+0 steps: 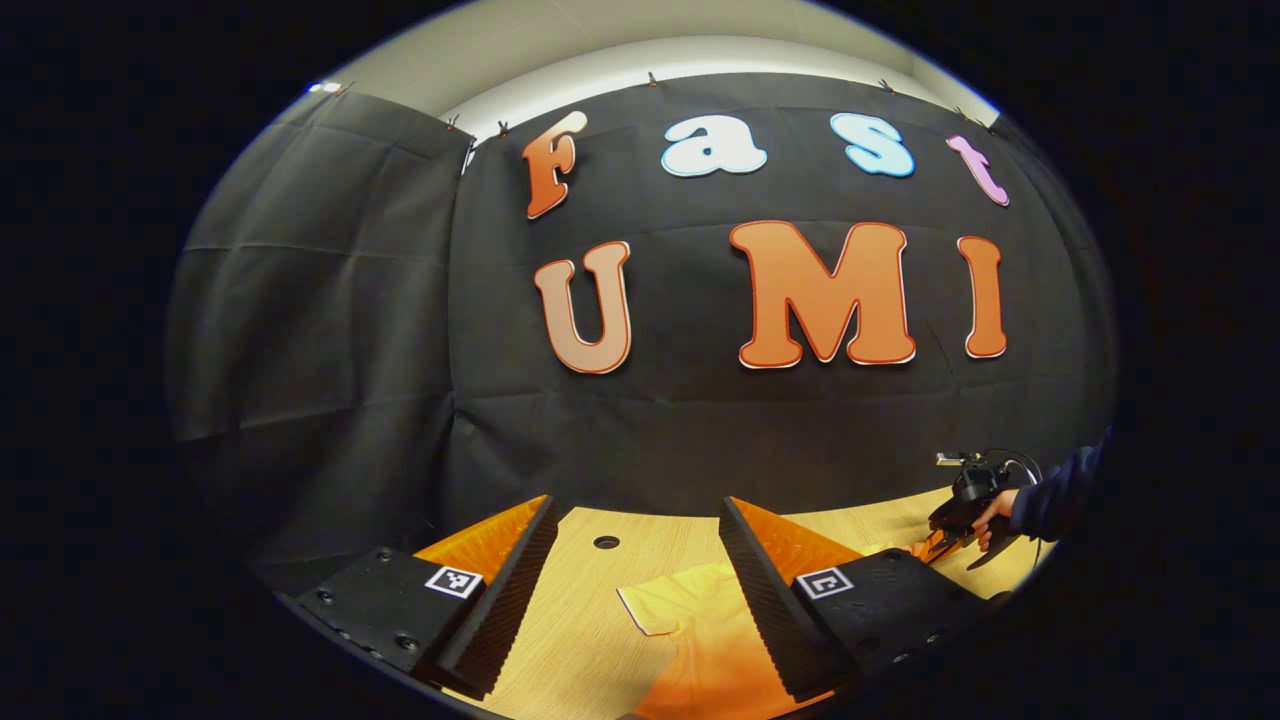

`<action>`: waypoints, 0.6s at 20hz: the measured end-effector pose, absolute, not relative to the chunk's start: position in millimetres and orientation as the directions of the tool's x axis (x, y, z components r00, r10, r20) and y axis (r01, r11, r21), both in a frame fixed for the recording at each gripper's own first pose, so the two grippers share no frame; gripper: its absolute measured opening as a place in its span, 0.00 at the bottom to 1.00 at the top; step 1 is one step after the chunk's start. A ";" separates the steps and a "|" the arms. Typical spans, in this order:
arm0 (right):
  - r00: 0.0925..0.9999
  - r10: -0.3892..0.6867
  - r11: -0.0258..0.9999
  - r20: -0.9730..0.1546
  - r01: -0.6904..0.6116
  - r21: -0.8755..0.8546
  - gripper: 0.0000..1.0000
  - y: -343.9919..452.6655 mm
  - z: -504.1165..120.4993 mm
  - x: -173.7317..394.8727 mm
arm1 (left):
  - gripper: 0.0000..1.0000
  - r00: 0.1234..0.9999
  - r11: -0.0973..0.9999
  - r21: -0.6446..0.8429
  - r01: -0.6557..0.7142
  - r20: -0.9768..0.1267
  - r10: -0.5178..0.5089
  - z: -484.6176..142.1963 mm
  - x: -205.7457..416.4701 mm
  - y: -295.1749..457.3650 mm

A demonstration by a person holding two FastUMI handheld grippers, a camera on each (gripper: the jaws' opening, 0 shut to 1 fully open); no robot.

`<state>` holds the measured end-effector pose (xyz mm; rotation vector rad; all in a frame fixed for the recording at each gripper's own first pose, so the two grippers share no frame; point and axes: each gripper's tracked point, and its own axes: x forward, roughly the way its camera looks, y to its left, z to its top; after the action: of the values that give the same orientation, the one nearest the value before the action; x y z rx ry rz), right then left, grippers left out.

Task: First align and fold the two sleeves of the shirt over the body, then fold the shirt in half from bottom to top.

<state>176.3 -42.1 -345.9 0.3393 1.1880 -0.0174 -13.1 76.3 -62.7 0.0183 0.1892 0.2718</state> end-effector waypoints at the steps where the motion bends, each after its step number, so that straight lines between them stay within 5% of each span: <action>1: 0.401 0.163 0.958 -0.901 0.154 0.242 0.09 -37.5 -334.5 179.4 | 0.98 0.943 0.962 0.037 -0.271 -0.190 0.273 -66.9 -14.9 80.2; 5: 0.463 0.242 0.948 -0.853 0.073 0.309 0.07 6.5 -289.4 192.8 | 0.98 0.939 0.960 0.012 -0.281 -0.205 0.277 -73.5 -16.7 87.8; 7: 0.475 0.188 0.968 -0.860 0.060 0.245 0.06 4.8 -294.6 199.4 | 0.98 0.938 0.958 0.013 -0.286 -0.200 0.283 -73.2 -18.7 91.0; 12: 0.348 0.227 0.965 -0.910 0.043 0.258 0.11 24.4 -321.6 179.6 | 0.98 0.924 0.948 0.015 -0.319 -0.216 0.315 -83.2 -29.6 108.7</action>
<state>179.6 24.4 -321.6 0.2544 1.2135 0.1210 -29.6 108.7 -83.2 -0.0208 0.2181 0.3251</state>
